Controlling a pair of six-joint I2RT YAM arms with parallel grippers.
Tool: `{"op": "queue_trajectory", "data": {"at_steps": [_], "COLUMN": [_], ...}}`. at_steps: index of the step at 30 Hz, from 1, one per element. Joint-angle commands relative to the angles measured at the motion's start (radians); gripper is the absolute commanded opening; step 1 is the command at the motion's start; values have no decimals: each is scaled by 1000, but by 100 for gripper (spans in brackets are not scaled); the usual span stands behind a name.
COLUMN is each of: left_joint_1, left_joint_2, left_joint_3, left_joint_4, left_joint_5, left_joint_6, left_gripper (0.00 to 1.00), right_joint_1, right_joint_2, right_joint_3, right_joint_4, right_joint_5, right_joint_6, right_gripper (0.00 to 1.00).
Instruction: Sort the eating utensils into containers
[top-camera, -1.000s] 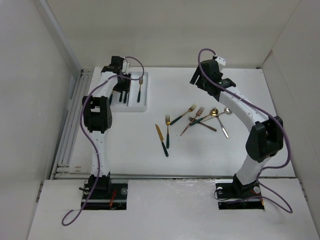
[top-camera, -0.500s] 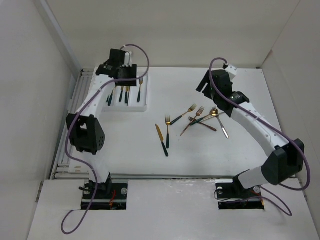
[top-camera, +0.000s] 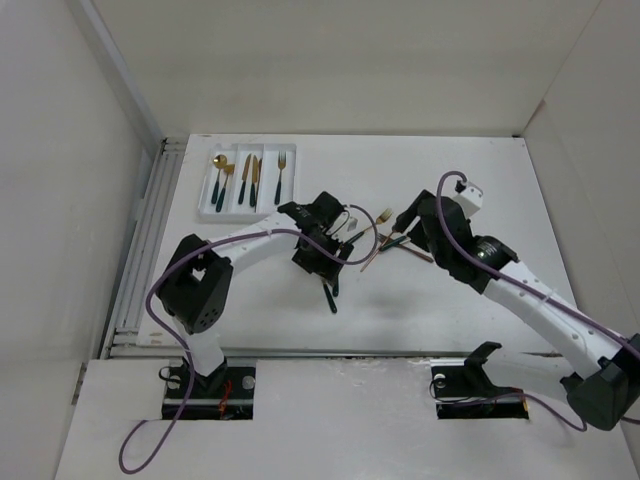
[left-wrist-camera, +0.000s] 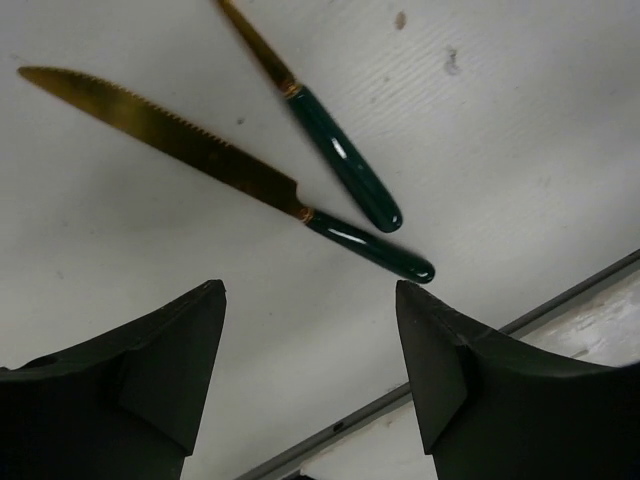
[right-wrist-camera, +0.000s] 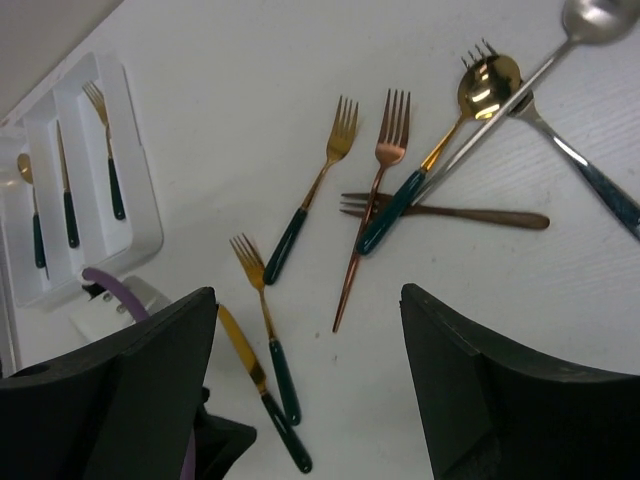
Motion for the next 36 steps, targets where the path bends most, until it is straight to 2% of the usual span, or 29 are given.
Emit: {"op": "queue_trajectory", "data": {"at_steps": [1, 4, 11, 17, 23, 26, 28, 31, 36], "left_joint_1": [-20, -31, -31, -69, -69, -69, -69, -43, 3], "left_joint_2": [-35, 12, 97, 138, 91, 66, 66, 88, 108], "left_joint_3": [-6, -6, -15, -15, -111, -142, -129, -118, -131], "left_joint_4": [47, 47, 47, 38, 38, 38, 16, 7, 16], "left_joint_5": [18, 18, 7, 17, -92, -152, -183, -194, -221], "left_joint_6": [-50, -68, -110, -110, -101, -90, -90, -90, -90], "left_gripper": [66, 59, 54, 54, 49, 41, 32, 26, 26], "right_joint_1": [36, 58, 67, 67, 67, 67, 67, 67, 67], "right_joint_2": [-82, -136, -196, -187, -176, -176, -185, -185, -185], "right_joint_3": [-25, -36, -46, -46, -46, -26, -26, -26, -16], "right_joint_4": [-73, -107, -149, -149, -149, -149, -149, -149, -159], "right_joint_5": [68, 89, 152, 142, 160, 174, 183, 204, 204], "right_joint_6": [127, 147, 165, 165, 165, 165, 165, 165, 165], "right_gripper": [79, 79, 79, 79, 79, 79, 79, 79, 79]}}
